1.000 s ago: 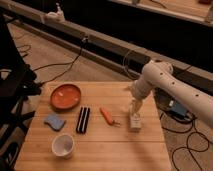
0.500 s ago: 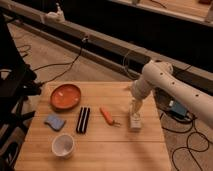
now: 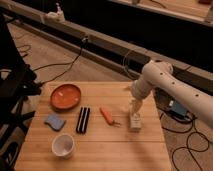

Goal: Push the eraser across the table

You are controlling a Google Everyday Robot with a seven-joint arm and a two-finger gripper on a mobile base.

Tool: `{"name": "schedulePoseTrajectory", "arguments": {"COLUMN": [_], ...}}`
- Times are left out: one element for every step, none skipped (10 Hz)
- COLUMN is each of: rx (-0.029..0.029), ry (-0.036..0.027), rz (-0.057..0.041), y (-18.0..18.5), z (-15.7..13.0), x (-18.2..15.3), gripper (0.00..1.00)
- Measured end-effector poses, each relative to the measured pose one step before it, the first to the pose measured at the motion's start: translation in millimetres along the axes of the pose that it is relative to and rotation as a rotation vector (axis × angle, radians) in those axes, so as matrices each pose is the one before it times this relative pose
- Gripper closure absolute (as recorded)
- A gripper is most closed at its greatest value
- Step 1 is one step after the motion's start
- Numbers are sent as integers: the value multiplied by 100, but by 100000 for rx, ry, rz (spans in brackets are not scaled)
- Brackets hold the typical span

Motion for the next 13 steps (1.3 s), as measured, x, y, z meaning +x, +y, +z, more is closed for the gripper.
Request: {"name": "schedulePoseTrajectory", "arguments": {"rx": [-2,-1,2,0,3,42,7,-272,-606,-1190,-1813,-2800,-2483], "ry": [-4,4,-1,2,-9,-67,-257,-1279,-1999,-2497,-2900,-3200,-2239], "rz": [-5,2,-1,3,0,6,-221,-3117,-4187,-4676,-4657,-4665,-2561], "y": [0,1,-1,1,-4,-34,-151,-640,-723,-723,-612,-461,0], "z": [1,-1,0,0,2,-16,110,640,1049,1429,1812,2230,1496], "x": [-3,2,-1,2,-5,-25,-175,-1295,-1835,-2176,-2250,-2352,-1426], "gripper": [22,30,40,51,63,71,80,91,98,100,100,100,100]}}
